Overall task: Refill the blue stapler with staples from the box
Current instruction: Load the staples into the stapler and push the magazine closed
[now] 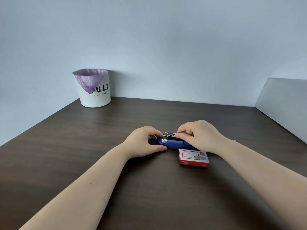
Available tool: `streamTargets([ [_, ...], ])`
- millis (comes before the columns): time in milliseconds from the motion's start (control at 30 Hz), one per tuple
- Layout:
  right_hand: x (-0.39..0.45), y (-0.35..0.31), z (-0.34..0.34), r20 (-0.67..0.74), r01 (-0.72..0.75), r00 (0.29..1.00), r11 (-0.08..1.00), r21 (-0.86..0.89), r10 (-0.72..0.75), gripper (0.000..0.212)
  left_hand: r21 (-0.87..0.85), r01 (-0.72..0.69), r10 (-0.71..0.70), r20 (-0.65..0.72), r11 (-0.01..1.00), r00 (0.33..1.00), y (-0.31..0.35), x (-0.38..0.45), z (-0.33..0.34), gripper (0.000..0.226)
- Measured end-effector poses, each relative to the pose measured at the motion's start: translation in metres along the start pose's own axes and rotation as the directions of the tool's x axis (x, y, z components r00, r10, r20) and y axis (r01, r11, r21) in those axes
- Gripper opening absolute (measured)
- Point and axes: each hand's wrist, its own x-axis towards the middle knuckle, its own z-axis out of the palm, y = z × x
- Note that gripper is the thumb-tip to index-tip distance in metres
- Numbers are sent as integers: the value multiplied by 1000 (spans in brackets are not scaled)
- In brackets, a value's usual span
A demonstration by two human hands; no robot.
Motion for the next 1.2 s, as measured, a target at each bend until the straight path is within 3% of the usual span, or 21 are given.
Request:
streamTargets([
  [300,-4,1,0,-34,19,999,999,28,-18,23,10,-15,15,-2,1000,1000,1,0,0,37],
  [800,3,-3,-3,103,18,994,1000,4,-18,26,11,-11,11,-17,1000,1000,-1,2,1,35],
  [1200,7,-13,0,140,178,975,984,-11,-174,27,15,-10,10,-45,1000,999,-3,2,3,33],
])
